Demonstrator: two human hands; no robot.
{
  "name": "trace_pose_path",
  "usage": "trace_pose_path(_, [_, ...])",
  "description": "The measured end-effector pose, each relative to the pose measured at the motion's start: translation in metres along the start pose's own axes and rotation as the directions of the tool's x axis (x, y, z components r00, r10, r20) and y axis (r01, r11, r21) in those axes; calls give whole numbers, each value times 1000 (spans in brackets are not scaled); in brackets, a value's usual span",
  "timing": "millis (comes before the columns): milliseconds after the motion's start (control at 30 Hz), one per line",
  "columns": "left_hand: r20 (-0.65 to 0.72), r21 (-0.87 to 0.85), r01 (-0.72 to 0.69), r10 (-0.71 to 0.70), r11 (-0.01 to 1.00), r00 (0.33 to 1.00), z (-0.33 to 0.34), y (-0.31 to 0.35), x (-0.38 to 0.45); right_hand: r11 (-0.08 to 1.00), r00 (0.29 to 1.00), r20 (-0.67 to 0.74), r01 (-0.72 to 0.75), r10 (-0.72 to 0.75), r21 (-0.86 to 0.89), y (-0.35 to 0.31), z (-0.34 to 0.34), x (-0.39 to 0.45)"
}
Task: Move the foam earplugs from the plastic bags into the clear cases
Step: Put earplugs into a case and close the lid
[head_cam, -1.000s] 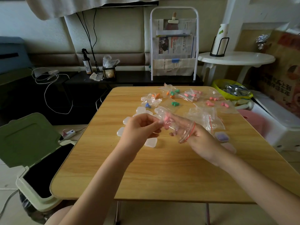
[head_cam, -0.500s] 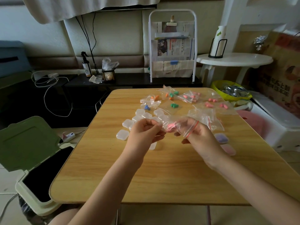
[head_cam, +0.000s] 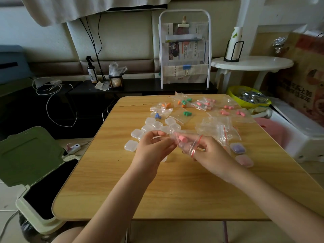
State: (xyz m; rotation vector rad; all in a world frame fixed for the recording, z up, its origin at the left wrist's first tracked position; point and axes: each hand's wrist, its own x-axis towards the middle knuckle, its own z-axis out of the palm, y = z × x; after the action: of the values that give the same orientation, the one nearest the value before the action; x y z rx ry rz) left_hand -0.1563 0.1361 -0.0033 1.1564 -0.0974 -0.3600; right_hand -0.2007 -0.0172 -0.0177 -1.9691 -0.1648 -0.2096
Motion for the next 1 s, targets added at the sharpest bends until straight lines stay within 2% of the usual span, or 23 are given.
trace_pose_path(100, [-13,64,-9,9,998,1000,-2,-2,0,998,1000,-27,17,-15,53,-1,4,-1])
trace_pose_path(200, [-13,47,-2,2,999,1000,-1,-3,-1,1000,996,-83,12,-10,20,3,7,1])
trace_pose_path(400, [-61,-30,-7,5,1000,998,-2,-3,-1,999,999,-36,13,-15,-48,5,5,0])
trace_pose_path(533, [-39,-39,12,-14,999,999,1,-6,-1,990,999,-40,-19,14,-136,11,10,1])
trace_pose_path(667, [-11,-117,52,-53,992,999,1,-7,1,983,997,-78,-16,2,-180,9,6,3])
trace_pose_path(867, [-79,-192,82,-99,978,992,-2,-5,6,978,973,-208,62,-104,-197,-2,4,2])
trace_pose_path(1000, [-104,-312,138,-178,940,979,-6,-4,10,969,960,-259,43,-108,-244,2,4,4])
